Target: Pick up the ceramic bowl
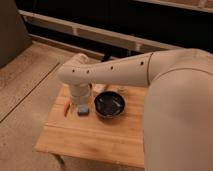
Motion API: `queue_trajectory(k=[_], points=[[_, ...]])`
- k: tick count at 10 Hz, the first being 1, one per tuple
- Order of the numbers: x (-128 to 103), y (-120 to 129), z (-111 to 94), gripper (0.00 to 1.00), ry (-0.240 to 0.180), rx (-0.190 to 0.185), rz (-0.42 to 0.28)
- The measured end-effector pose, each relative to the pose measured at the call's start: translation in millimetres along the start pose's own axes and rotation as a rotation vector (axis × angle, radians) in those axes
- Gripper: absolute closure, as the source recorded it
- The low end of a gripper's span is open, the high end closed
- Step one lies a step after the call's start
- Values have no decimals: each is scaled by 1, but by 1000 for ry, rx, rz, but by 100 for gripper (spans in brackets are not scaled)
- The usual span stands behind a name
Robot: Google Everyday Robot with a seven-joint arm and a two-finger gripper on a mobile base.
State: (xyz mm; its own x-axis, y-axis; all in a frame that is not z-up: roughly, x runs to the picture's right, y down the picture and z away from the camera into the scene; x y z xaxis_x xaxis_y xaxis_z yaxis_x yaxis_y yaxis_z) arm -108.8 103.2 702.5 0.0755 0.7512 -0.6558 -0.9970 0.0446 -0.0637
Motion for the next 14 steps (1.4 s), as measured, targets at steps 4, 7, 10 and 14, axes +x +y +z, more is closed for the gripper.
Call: queue_trajectory(k=[4,7,10,14], points=[[-2,0,-2,35,-16,-3,1],[-23,-9,-8,35,-138,-78,21],[-29,-23,0,35,-184,-174,-8],[-26,-29,9,35,-175,-210,-14]])
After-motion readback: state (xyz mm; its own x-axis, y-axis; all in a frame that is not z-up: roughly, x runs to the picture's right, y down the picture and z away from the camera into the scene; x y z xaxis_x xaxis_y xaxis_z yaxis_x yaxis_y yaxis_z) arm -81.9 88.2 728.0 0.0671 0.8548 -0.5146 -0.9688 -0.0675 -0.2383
